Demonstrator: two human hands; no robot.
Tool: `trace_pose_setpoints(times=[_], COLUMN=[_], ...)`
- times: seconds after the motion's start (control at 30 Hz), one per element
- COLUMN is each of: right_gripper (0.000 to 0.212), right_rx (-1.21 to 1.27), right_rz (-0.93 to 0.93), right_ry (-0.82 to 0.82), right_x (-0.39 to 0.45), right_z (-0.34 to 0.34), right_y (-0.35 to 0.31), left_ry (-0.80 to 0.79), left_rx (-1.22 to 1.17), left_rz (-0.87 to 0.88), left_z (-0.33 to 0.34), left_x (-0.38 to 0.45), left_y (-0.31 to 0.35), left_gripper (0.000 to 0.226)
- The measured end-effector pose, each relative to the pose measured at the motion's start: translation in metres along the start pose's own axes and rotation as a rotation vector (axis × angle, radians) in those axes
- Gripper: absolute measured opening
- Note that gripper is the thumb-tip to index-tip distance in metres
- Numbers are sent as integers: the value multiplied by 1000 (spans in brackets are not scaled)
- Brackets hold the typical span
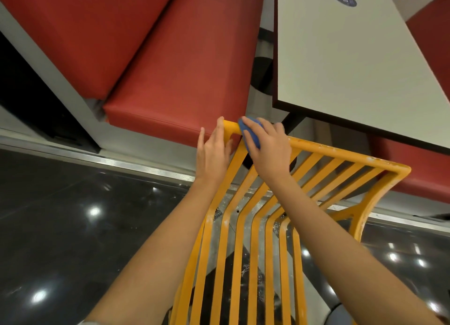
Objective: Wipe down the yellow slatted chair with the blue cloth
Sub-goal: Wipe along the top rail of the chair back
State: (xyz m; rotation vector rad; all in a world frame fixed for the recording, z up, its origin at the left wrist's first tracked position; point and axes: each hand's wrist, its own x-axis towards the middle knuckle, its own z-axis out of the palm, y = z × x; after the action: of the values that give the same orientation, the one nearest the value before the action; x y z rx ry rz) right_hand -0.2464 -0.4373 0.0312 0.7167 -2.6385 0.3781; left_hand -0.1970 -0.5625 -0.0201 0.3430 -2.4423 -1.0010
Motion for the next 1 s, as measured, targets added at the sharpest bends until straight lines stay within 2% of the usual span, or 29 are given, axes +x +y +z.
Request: trace_pose_setpoints(times=[0.07, 0.13, 0.2, 0.3, 0.33, 0.4, 0.47, 0.6, 0.7, 0.83, 0.87, 0.93, 1.0], right_gripper=[33, 34, 34, 36, 35, 34, 32, 27, 29, 28, 28, 35, 54], right_rx=[-20, -24, -13, -32, -56, -99, -127, -59, -67, 129, 142, 141, 81], right_rz=[175, 299, 215, -2, 7, 149, 249, 114, 37, 296, 293, 151, -31], right_ry=[-3, -73, -103, -64, -44, -22, -2, 55, 60, 35, 28, -20, -99], right_x=[5, 17, 18, -2, -5, -2, 7, 2, -3, 12, 14, 8, -8], right_z=[-5, -7, -6, -7, -9, -12, -10, 1, -5, -4, -1, 3, 3], right_y=[8, 0, -12, -1, 12, 31, 27, 2, 27, 27, 19, 3, 5], left_ry=[14, 26, 18, 3, 1, 9, 6, -10, -29, -31, -27, -35, -60], left_rx=[108, 208, 302, 253, 227, 208, 238, 457, 500, 481, 482, 524, 618], left_rz=[9, 72, 187, 234, 226, 203, 175, 177, 202, 176, 177, 204, 249], left_z=[1, 2, 1, 0, 0, 1, 2, -3, -4, -4, -3, -3, -6], left_x=[3, 8, 9, 7, 7, 7, 7, 8, 8, 9, 10, 11, 11], left_y=[5, 10, 11, 5, 4, 6, 10, 15, 16, 19, 19, 19, 18], left_gripper=[62, 63, 60, 58, 60, 62, 59, 50, 49, 52, 50, 50, 55])
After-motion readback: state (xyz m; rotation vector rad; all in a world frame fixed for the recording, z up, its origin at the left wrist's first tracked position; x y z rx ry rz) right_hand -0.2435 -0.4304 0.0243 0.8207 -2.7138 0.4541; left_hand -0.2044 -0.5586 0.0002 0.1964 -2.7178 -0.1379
